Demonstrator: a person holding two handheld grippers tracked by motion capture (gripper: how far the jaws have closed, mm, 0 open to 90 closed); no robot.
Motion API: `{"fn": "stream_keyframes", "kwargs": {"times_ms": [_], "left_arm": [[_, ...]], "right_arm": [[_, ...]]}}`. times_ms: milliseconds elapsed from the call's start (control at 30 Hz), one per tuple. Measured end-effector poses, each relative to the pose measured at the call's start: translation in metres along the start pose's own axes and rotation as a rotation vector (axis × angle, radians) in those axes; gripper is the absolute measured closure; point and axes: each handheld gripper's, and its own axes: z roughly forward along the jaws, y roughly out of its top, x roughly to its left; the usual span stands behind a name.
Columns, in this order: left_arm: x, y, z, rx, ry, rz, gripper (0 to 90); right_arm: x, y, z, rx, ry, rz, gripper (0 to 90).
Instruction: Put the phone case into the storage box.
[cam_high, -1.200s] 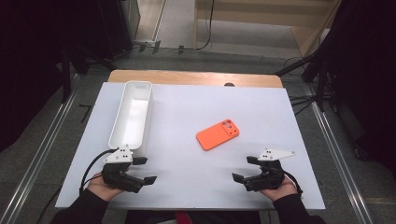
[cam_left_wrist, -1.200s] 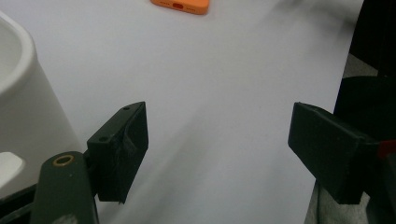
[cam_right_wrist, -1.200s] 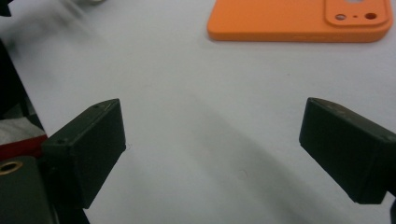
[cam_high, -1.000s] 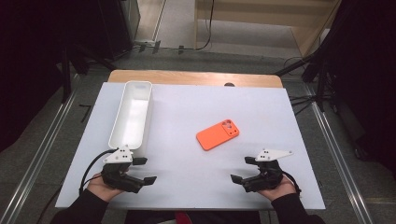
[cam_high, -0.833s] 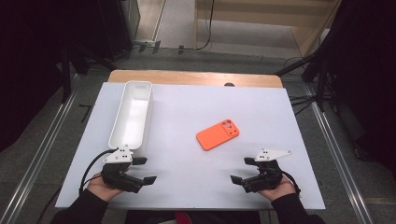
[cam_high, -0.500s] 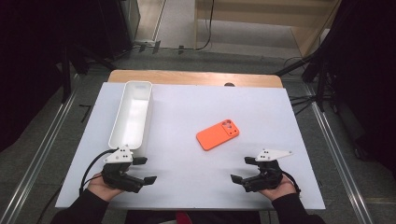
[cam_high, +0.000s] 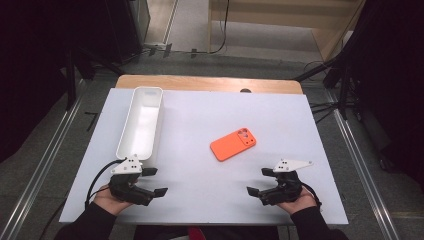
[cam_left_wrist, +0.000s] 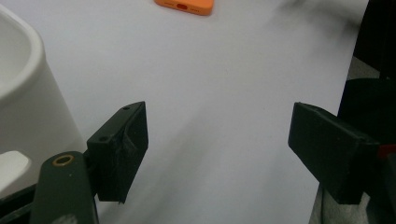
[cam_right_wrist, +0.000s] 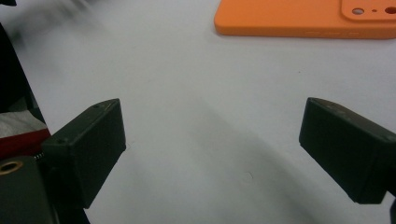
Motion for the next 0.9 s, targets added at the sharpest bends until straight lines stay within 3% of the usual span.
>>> {"fn": "stream_keyframes", "kwargs": {"times_ms": [400, 900], "left_arm": [[0.0, 0.001, -0.002, -0.007, 0.012, -0.016, 20.4], [-0.004, 0.014, -0.003, -0.032, -0.006, -0.025, 19.6]], "right_arm": [[0.0, -0.001, 0.001, 0.008, 0.005, 0.015, 5.9], [-0.003, -0.001, 0.001, 0.016, 0.006, 0.021, 5.9]]}}
